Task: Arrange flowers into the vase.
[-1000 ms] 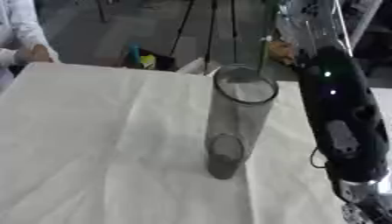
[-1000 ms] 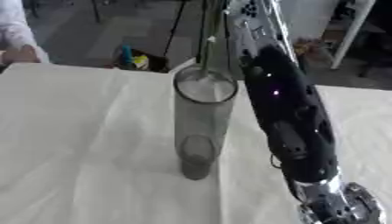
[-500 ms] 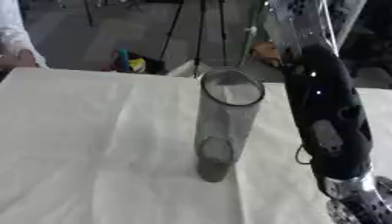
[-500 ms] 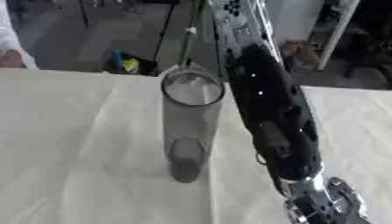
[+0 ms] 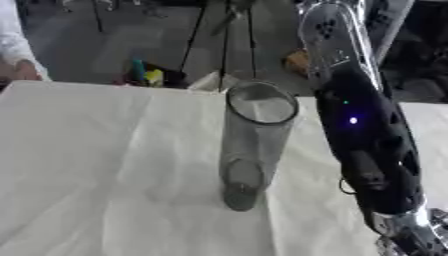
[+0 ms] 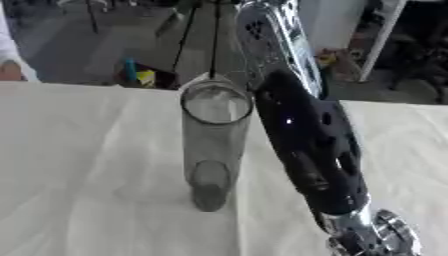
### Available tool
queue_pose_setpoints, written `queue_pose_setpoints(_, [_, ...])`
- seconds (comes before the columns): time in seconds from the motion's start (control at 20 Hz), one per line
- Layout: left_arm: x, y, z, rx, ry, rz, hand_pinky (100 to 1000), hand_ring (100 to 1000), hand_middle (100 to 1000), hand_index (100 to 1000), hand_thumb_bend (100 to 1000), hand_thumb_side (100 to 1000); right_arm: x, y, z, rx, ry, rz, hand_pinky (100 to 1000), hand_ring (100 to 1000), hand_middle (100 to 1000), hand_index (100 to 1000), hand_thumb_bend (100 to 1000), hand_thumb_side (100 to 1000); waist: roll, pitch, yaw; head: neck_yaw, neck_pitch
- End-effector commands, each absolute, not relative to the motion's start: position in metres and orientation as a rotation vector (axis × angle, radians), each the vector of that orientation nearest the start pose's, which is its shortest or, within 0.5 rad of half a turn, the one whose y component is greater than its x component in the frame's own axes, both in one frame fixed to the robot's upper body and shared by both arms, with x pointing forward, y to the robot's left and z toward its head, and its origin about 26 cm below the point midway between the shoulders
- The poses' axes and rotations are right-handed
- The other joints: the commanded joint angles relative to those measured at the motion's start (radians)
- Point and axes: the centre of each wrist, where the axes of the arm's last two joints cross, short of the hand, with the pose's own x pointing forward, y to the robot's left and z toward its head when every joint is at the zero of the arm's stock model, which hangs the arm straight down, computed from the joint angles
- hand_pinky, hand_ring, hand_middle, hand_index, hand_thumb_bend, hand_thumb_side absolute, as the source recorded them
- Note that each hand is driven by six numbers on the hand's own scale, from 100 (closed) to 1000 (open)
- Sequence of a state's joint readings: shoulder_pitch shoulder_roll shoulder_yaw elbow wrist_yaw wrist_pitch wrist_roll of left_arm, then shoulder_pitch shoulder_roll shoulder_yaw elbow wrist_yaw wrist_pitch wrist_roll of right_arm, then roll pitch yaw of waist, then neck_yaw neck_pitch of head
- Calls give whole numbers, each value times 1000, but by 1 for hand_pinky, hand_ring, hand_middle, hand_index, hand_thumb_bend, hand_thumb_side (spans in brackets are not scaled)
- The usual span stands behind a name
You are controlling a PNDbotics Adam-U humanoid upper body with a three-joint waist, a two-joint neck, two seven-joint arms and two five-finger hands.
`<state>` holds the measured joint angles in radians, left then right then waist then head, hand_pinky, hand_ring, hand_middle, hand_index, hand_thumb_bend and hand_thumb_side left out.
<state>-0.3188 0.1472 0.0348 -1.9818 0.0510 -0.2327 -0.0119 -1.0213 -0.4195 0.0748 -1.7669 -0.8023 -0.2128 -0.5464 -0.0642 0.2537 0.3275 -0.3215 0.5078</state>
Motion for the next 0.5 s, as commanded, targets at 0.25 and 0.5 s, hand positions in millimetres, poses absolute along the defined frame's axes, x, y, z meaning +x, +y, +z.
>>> queue_pose_setpoints(0.25, [303,238,198,-31,-2543,-190,552,696,696,902,100,1000,331,-199,386,-1004,3501,260,100,100,100,118,100,198,-11,-17,-14,16,-13])
queue_pose_setpoints(0.5, [303,239,198,-23,-2542,-191,551,696,696,901,100,1000,325,-204,384,-1013,3582,102,100,100,100,119,100,198,-11,-16,-23,25,-14])
